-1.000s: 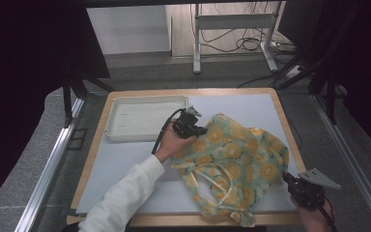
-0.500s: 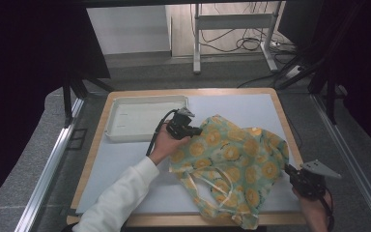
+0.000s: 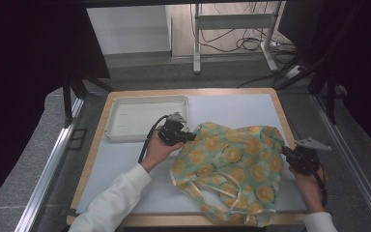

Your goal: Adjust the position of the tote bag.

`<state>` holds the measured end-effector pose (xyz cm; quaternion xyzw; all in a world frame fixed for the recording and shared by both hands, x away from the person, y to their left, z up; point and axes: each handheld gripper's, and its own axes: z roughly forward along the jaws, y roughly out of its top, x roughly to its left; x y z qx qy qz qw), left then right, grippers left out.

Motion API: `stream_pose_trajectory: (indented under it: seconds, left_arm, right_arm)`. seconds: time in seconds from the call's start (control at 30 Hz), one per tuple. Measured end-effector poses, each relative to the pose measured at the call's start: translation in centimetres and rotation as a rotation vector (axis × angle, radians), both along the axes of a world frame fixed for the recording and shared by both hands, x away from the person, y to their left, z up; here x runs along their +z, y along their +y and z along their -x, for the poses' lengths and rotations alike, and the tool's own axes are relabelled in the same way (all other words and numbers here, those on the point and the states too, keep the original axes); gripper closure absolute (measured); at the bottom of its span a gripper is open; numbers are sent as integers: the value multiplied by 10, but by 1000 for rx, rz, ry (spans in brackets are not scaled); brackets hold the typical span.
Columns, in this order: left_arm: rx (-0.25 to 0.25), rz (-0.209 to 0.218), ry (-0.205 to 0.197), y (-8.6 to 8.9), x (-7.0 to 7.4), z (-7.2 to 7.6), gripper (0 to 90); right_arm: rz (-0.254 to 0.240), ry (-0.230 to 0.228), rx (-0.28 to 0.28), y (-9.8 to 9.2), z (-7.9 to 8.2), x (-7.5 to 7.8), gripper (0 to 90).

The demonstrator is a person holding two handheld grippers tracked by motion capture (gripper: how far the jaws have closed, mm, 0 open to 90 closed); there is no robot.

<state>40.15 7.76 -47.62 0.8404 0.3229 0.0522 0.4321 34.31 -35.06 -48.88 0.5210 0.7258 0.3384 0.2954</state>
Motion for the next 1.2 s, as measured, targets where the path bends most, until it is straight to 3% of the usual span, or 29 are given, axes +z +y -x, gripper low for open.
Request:
stream_pose_trajectory:
  seconds: [0.3, 0.4, 0.43, 0.5, 0.97, 1.2]
  left_arm:
    - [-48, 11, -13, 6, 1, 23, 890]
    - [-54, 8, -19, 6, 1, 29, 890]
    - [-60, 8, -29, 7, 2, 34, 889]
    - [-60, 15, -33, 9, 1, 38, 889]
    - [-98, 25, -48, 11, -3, 63, 885]
    - [-113, 17, -34, 11, -9, 70, 881]
  right_arm:
    - [-17, 11, 11, -1, -14, 7, 891]
    - [-39, 9, 15, -2, -16, 8, 891]
    - [-76, 12, 21, -4, -20, 9, 891]
    - [-82, 14, 22, -5, -24, 9, 891]
    - [-42, 48, 67, 11, -58, 11, 890]
    - [-70, 62, 98, 15, -72, 8, 890]
